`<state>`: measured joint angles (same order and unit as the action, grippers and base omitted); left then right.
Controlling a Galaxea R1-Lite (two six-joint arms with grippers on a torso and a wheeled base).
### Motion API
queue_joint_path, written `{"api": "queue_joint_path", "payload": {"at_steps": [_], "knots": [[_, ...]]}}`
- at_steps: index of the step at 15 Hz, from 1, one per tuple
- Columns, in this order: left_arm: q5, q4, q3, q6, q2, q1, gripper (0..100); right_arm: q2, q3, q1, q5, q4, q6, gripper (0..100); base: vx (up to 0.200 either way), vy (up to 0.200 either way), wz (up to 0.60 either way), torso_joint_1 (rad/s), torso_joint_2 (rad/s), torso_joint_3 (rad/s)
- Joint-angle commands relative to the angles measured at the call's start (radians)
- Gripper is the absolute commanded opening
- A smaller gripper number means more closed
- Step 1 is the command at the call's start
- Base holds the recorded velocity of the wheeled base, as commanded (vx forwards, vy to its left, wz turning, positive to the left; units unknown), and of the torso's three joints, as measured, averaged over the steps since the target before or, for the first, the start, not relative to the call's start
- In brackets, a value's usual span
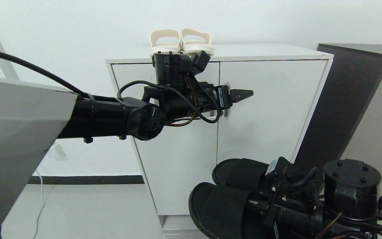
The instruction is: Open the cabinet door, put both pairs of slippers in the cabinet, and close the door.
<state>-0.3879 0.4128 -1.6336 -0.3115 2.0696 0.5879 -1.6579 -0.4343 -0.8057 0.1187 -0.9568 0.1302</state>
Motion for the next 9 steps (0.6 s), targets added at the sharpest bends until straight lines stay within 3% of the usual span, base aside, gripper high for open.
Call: {"api": "queue_joint_path", "payload": {"at_steps": [1, 3, 4, 9], "knots": [[0.0, -0.006, -0.034, 0.0, 0.037, 0.015, 100, -0.002, 0.0, -0.001, 0.001, 0.0, 0.0, 0, 0.0, 0.0, 0.0, 0.0, 0.0, 0.0], [0.0, -0.006, -0.035, 0.0, 0.04, 0.017, 100, -0.002, 0.002, -0.001, 0.001, 0.0, 0.0, 0, 0.0, 0.0, 0.0, 0.0, 0.0, 0.0], [0.003, -0.006, -0.034, 0.0, 0.04, 0.018, 0, -0.002, 0.002, -0.003, 0.001, 0.0, 0.0, 0, 0.0, 0.0, 0.0, 0.0, 0.0, 0.0], [0.012, 0.003, 0.028, 0.0, 0.0, 0.018, 0, 0.003, 0.02, -0.03, 0.004, 0.0, -0.003, 0, 0.0, 0.0, 0.0, 0.0, 0.0, 0.0]]}}
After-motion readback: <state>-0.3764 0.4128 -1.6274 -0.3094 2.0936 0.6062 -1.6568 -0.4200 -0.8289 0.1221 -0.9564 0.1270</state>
